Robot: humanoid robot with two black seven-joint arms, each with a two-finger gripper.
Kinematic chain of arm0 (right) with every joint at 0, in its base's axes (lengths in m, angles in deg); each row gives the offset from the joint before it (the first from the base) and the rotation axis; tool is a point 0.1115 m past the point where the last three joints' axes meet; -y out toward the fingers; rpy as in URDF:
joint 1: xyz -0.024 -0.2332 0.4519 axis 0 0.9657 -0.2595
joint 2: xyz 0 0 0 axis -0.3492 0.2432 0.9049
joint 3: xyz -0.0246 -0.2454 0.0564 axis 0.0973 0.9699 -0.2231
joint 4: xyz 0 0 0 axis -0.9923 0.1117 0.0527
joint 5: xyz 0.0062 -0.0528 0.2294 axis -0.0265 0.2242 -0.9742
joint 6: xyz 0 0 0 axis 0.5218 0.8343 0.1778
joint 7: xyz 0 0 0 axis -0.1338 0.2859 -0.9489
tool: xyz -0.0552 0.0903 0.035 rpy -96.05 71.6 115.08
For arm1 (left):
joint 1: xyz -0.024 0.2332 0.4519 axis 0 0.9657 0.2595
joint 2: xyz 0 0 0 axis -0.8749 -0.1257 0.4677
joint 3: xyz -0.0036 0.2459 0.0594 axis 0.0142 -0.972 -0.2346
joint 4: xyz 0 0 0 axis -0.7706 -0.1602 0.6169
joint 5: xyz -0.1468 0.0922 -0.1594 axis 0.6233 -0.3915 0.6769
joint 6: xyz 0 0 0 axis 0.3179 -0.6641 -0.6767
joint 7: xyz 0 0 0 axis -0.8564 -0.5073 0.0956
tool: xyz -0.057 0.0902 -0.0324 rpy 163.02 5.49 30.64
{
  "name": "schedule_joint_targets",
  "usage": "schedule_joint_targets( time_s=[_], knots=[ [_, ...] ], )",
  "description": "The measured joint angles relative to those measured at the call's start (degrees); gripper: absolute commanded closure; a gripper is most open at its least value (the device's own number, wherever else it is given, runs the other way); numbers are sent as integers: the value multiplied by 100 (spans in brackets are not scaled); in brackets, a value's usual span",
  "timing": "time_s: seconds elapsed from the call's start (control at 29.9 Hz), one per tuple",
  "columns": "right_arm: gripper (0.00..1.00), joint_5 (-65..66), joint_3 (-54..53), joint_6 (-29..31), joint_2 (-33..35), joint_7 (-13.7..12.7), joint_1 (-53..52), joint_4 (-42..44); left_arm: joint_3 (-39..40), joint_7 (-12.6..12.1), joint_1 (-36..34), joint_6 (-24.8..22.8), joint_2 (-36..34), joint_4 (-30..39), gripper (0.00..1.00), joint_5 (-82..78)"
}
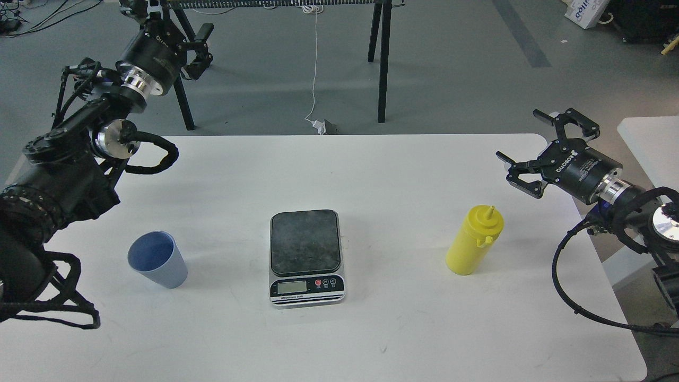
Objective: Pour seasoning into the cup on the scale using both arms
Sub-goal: 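Raise the left gripper and move it toward the blue cup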
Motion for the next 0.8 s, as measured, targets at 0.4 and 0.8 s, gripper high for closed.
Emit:
schedule_joint_targets(
  time_s=[0.4, 0.8],
  knots=[
    [1, 0, -1, 0, -4, 0, -2, 0, 122, 0, 10, 0, -22, -146, 0, 153],
    [1, 0, -22, 0, -230, 0, -2, -17, -122, 0, -253, -2, -544, -141, 0, -1334]
  ],
)
